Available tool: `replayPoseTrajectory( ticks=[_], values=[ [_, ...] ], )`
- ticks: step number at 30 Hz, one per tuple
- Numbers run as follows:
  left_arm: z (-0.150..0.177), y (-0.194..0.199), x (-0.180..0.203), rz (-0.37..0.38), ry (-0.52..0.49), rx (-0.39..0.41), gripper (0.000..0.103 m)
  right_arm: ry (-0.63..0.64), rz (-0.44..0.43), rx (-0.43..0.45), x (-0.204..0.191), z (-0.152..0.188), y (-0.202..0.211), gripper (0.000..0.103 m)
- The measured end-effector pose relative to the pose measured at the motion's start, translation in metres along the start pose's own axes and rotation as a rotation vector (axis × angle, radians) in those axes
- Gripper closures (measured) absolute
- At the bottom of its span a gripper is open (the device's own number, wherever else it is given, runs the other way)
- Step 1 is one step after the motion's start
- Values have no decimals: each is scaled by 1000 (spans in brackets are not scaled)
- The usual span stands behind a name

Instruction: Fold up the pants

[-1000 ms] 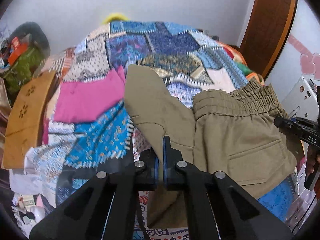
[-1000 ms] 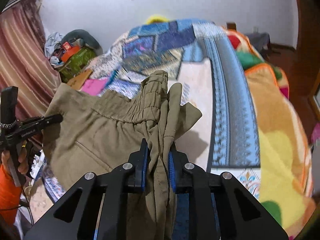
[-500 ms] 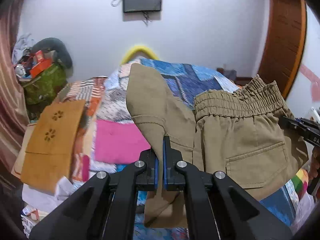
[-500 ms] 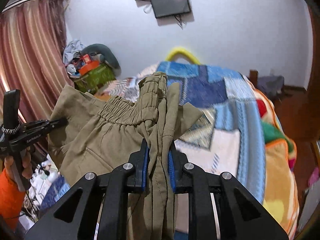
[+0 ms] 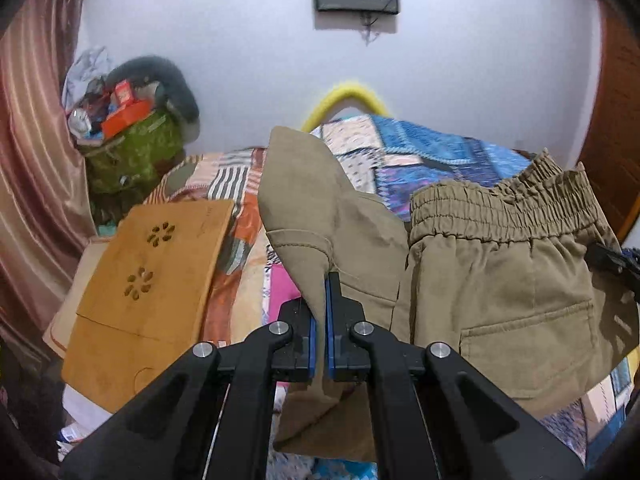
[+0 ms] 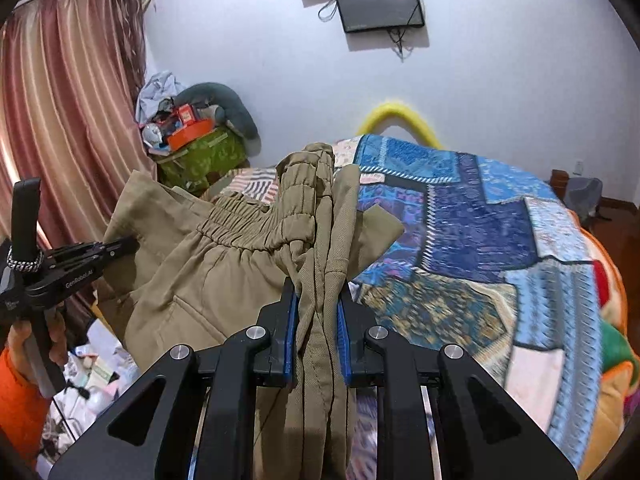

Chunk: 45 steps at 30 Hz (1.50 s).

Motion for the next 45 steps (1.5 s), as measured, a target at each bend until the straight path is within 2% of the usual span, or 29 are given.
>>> replayPoseTrajectory(
  ticks=[7,13,15,16,19,20,22,23,25,27,30,33,35,38,45],
  values=[
    [9,-96,-21,-30,3,-127,99,39,-3,-77,-2,0,-71,88],
    [44,-162,-40,-38,56,-272,96,45,2,-207,6,19,-124,88],
    [56,-167,-41,-68,52,-280,87,64,10,-262,8,29,-136,87],
    [61,-169,-44,-78,57,-284,86,86,33,-290,10,35,-142,86],
    [72,-173,-55,-78,87,-326,81,76,55,-303,23,43,-140,72],
    [75,-173,-59,-70,93,-334,75,61,57,-303,27,43,-137,65],
    [79,-166,-64,-81,97,-338,63,54,50,-305,30,42,-129,63],
    [79,-162,-65,-85,105,-342,58,65,64,-312,30,41,-125,59],
    [77,-150,-66,-64,120,-353,58,95,98,-316,26,38,-118,55],
    [71,-130,-62,-61,91,-349,58,107,104,-310,22,34,-107,55],
    [57,-92,-52,-68,45,-301,58,126,97,-270,15,23,-83,55],
    [38,-40,-39,-29,26,-233,58,131,85,-205,1,6,-45,55],
    [25,4,-29,-11,9,-165,57,126,69,-149,-8,-6,-22,55],
    [10,66,-11,8,-25,-63,47,117,42,-60,-28,-23,26,55],
    [6,219,22,72,-60,190,45,148,-16,140,-76,-36,140,55]
  ],
)
Point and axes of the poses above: each gripper's, at about its wrist camera, not at the fingertips, and y roughly against the way its jaws point, x to its right, z to its underside, the point moved 1 cm from there along -y, roughly the way its jaws point, and after that the axes turned 1 degree about -y, right-handed, at the moved point
